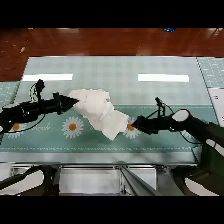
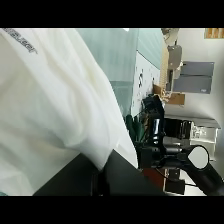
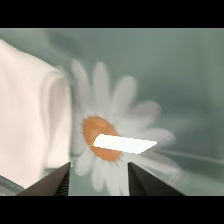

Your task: Fold the shirts.

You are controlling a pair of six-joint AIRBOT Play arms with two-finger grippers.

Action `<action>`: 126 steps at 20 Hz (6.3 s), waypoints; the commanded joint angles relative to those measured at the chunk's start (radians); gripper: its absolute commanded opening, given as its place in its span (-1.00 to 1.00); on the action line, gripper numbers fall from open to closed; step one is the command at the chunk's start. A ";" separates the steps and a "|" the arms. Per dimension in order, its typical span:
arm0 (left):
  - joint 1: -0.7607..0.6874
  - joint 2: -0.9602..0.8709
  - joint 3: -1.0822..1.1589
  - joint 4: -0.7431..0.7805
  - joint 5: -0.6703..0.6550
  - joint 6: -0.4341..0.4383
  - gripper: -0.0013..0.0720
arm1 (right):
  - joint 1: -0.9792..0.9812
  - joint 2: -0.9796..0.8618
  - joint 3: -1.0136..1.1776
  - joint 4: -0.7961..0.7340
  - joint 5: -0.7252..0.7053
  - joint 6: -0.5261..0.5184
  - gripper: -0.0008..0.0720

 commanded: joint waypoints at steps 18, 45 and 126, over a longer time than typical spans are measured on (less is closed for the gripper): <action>0.196 0.070 0.440 0.039 0.034 -0.279 -0.92 | -0.058 -0.134 0.803 -0.397 0.194 0.099 -0.92; -0.182 0.746 0.659 1.538 -0.250 -0.769 -0.91 | -0.093 0.692 0.665 -0.970 0.893 0.343 -0.92; 0.017 0.015 0.065 0.662 0.053 -0.476 -0.91 | -0.788 -0.203 0.172 -0.117 0.185 -0.240 0.12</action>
